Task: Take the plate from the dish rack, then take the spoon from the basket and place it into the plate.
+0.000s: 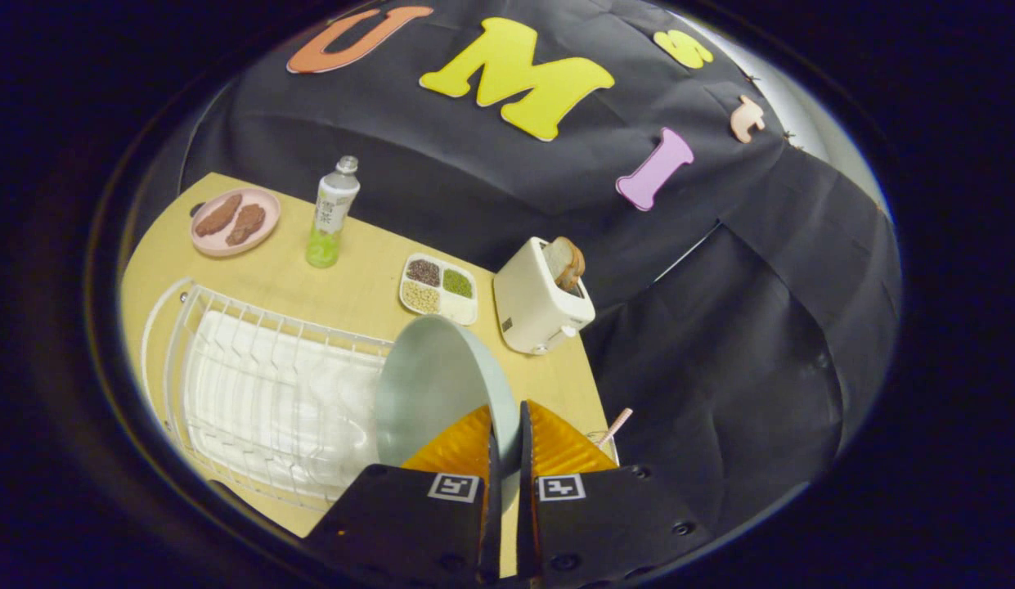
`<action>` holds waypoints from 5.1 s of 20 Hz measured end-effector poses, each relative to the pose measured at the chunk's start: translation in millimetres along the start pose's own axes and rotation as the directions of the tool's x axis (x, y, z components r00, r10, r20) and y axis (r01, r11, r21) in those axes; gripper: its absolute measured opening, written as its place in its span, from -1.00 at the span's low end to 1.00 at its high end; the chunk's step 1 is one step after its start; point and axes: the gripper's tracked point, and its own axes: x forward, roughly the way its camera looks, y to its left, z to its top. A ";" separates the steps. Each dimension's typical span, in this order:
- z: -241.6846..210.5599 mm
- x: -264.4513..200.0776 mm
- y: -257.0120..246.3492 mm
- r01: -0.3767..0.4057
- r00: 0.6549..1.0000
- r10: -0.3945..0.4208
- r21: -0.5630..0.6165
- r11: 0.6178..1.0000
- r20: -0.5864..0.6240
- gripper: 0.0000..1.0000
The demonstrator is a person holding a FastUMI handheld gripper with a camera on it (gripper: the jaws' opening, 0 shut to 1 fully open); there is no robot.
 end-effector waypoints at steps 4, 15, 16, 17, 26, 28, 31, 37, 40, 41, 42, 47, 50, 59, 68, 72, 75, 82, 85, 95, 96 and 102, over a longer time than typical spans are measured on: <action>-30.4 -29.7 -5.7 -0.138 0.990 0.135 0.102 0.985 0.030 -0.74; -214.5 -69.4 24.5 -0.574 0.816 0.570 0.244 0.781 0.096 -0.74; -229.9 -60.3 26.7 -0.587 0.805 0.586 0.275 0.761 0.097 -0.74; -246.1 -47.4 27.2 -0.585 0.804 0.587 0.297 0.755 0.091 -0.74; -323.1 43.4 25.5 -0.560 0.757 0.651 0.568 0.603 0.056 -0.69; -334.5 55.7 30.4 -0.567 0.742 0.668 0.575 0.590 0.046 -0.61; -333.4 58.8 24.9 -0.576 0.753 0.654 0.547 0.608 0.066 -0.52; -283.6 73.8 -44.3 -0.525 0.851 0.451 0.483 0.701 0.269 0.11; -253.9 83.4 -74.9 -0.521 0.851 0.411 0.425 0.740 0.328 0.68; -243.7 90.1 -84.8 -0.524 0.848 0.401 0.427 0.737 0.348 0.86; -232.8 98.3 -95.7 -0.523 0.845 0.385 0.429 0.736 0.370 1.00; -188.4 163.3 -151.4 -0.422 0.869 0.230 0.411 0.808 0.439 1.00; -164.7 198.1 -170.0 -0.411 0.865 0.204 0.415 0.811 0.458 1.00; -123.1 292.5 -163.1 -0.480 0.874 0.332 0.535 0.695 0.353 0.87; -92.2 249.4 -207.0 -0.434 0.861 0.174 0.515 0.739 0.477 -0.68; -68.5 197.4 -234.6 -0.442 0.836 0.136 0.505 0.741 0.532 -0.68; -48.7 143.8 -258.7 -0.437 0.806 0.103 0.470 0.767 0.582 -0.68; -25.7 -1.2 -272.7 -0.478 0.704 0.063 0.407 0.779 0.708 -0.68; -17.3 -59.3 -252.6 -0.533 0.649 0.090 0.367 0.762 0.756 -0.69; -67.7 -129.5 -106.2 -0.629 0.578 0.192 0.283 0.724 0.794 -0.68; -77.5 -126.4 -96.3 -0.611 0.594 0.167 0.307 0.729 0.787 -0.67; -147.0 -102.1 -20.2 -0.600 0.634 0.180 0.331 0.728 0.752 -0.67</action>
